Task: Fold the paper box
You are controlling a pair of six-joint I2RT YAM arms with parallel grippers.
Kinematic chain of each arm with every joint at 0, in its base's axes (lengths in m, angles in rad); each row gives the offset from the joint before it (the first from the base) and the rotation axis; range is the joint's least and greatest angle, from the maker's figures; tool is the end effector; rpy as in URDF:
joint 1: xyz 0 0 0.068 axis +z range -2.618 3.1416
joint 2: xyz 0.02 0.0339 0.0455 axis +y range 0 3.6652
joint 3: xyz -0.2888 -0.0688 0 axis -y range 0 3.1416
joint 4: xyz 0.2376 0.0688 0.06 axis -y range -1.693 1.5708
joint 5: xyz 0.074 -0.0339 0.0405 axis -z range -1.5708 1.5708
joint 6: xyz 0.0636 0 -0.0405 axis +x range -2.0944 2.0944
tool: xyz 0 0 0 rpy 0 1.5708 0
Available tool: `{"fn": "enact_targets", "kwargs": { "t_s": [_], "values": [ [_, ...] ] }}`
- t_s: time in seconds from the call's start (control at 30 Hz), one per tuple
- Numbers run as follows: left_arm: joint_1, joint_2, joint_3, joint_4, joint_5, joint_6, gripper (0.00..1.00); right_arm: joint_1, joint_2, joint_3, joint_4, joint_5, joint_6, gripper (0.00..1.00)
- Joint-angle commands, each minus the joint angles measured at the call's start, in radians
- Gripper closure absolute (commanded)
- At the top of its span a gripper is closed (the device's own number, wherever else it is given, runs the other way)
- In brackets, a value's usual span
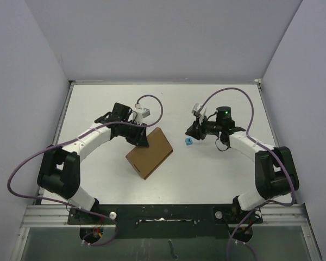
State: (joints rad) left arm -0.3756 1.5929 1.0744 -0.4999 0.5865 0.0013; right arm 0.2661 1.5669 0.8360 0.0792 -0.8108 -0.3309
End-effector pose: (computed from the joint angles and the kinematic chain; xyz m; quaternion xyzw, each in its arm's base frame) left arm 0.2933 -0.1535 0.2285 0.2500 0.8900 -0.3218 0.2048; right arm 0.3058 0.1311 0.2169 -0.4094 0.7357 0.3401 0.4188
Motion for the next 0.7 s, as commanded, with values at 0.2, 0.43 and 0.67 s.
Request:
{"fn": "enact_targets", "kwargs": {
  "t_s": [0.2, 0.43, 0.67],
  "values": [
    [-0.364, -0.097, 0.007, -0.118, -0.64, -0.034, 1.0, -0.244, -0.197, 0.001, 0.05, -0.173, 0.122, 0.8],
    [-0.567, 0.024, 0.084, -0.204, -0.817, -0.076, 1.0, -0.314, -0.241, -0.004, 0.051, -0.185, 0.159, 0.8],
    [-0.652, 0.149, 0.137, -0.268, -0.834, -0.129, 1.0, -0.341, -0.257, -0.01, 0.05, -0.187, 0.172, 0.8]
  ]
}}
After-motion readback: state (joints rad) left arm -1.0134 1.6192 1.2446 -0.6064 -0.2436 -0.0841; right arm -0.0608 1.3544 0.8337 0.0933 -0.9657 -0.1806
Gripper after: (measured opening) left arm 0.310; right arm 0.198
